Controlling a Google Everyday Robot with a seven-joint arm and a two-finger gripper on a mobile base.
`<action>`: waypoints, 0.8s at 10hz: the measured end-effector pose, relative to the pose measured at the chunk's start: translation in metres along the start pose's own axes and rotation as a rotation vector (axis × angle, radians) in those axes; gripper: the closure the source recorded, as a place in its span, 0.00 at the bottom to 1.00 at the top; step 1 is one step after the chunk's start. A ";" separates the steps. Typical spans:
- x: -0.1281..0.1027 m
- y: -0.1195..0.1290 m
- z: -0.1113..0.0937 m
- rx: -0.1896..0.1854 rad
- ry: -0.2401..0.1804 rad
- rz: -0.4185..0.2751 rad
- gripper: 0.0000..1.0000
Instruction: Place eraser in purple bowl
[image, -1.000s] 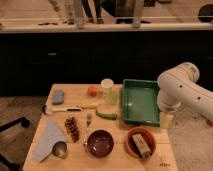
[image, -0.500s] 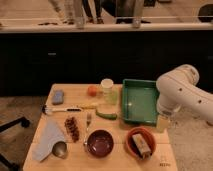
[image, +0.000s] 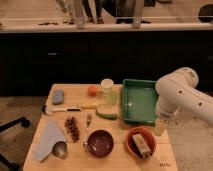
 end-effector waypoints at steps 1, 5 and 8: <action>0.001 0.000 0.000 0.000 0.000 0.001 0.20; -0.006 0.011 0.004 -0.024 0.050 0.021 0.20; -0.006 0.027 0.007 -0.062 0.120 0.111 0.20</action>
